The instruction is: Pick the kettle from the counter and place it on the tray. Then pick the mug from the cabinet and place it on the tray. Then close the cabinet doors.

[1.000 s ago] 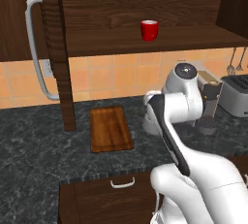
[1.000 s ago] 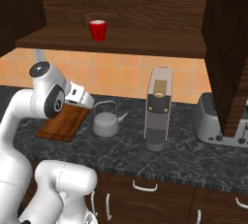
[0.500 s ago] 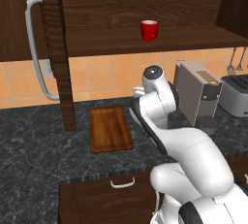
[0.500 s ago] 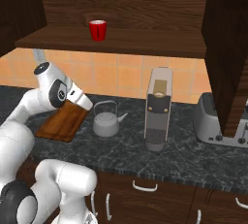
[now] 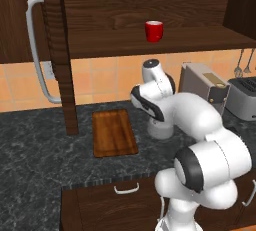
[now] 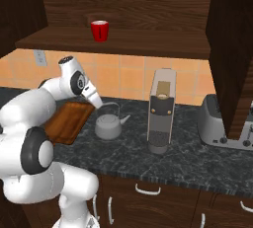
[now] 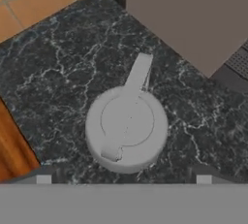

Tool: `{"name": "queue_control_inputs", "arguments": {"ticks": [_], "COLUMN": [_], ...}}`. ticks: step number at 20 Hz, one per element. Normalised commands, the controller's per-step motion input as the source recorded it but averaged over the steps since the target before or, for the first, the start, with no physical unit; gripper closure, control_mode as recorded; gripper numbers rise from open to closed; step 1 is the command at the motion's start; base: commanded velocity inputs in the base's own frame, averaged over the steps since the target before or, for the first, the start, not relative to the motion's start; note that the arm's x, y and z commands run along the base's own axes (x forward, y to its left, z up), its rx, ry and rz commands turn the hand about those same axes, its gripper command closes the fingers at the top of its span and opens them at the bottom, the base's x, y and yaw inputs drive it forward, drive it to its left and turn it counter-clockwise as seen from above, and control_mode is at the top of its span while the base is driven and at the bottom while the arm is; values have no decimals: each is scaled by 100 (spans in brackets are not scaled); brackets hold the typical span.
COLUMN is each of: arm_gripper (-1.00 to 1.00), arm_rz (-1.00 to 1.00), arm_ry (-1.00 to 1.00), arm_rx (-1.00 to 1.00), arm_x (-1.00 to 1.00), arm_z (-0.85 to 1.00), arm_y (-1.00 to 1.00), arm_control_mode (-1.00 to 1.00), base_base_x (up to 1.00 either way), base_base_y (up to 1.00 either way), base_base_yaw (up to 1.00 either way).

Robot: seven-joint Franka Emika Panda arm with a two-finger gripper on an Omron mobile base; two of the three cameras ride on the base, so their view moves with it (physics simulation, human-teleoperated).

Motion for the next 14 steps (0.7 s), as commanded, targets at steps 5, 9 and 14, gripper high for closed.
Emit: {"name": "queue_control_inputs", "arguments": {"ticks": [5,9,14], "arm_gripper": [-100,-100,-100], "arm_rz": [-1,0,0], "arm_ry": [3,0,-2], "arm_rx": [7,10,10], "arm_x": [42,23,19], "arm_z": [-34,-34,-30], "arm_y": [-14,-17,-16], "arm_control_mode": [-100,-100,-100], "base_base_x": [0,0,0], "base_base_y": [0,0,0], "base_base_yaw": [0,0,0]}}
